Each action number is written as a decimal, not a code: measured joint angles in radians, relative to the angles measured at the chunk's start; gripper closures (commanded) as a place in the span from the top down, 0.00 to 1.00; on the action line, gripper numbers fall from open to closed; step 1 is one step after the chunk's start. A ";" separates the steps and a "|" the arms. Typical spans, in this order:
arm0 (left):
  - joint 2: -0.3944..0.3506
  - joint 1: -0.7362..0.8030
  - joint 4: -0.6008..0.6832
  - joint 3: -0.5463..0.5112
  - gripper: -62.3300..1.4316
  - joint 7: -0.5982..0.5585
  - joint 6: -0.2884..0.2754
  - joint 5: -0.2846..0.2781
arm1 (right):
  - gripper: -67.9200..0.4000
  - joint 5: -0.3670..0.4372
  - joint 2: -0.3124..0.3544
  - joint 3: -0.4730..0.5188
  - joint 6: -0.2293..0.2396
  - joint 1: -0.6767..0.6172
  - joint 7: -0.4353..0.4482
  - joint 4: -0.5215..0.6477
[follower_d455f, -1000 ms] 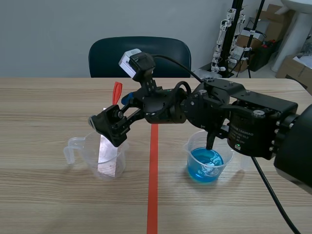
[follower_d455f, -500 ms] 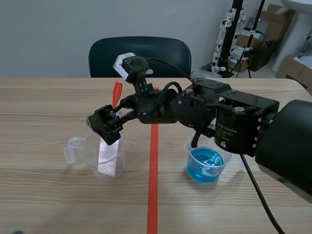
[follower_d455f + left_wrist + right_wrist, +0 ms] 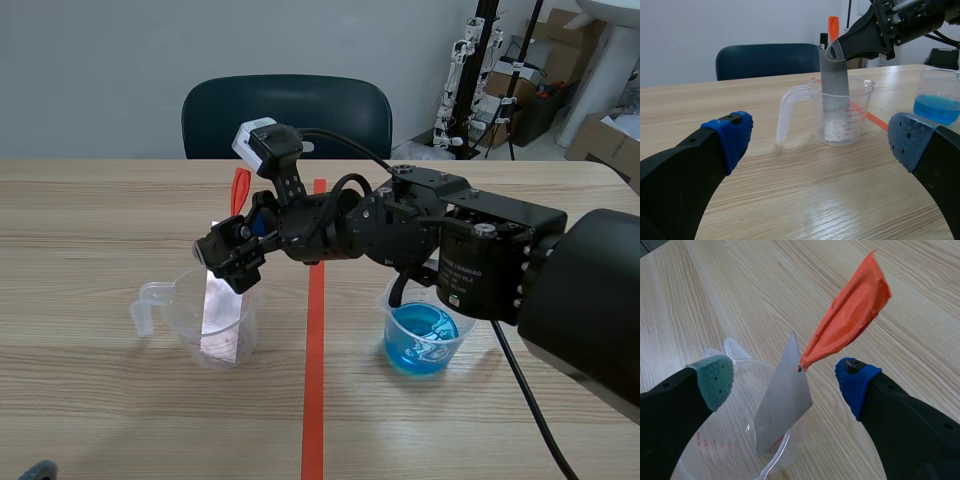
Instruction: Do the redox reaction experiment. lift the metal plate out of the left beaker
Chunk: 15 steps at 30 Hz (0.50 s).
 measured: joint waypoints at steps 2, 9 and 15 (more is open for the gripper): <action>0.000 0.000 0.000 0.000 0.91 0.000 0.000 0.015 | 0.49 0.000 0.000 0.000 0.000 0.000 -0.002 0.000; 0.000 0.000 0.000 0.000 0.91 0.000 0.000 0.027 | 0.40 0.000 0.000 0.000 0.000 0.000 0.004 0.000; 0.000 0.000 0.000 0.000 0.91 0.000 0.000 0.027 | 0.29 0.000 0.000 0.000 0.000 0.000 0.006 0.000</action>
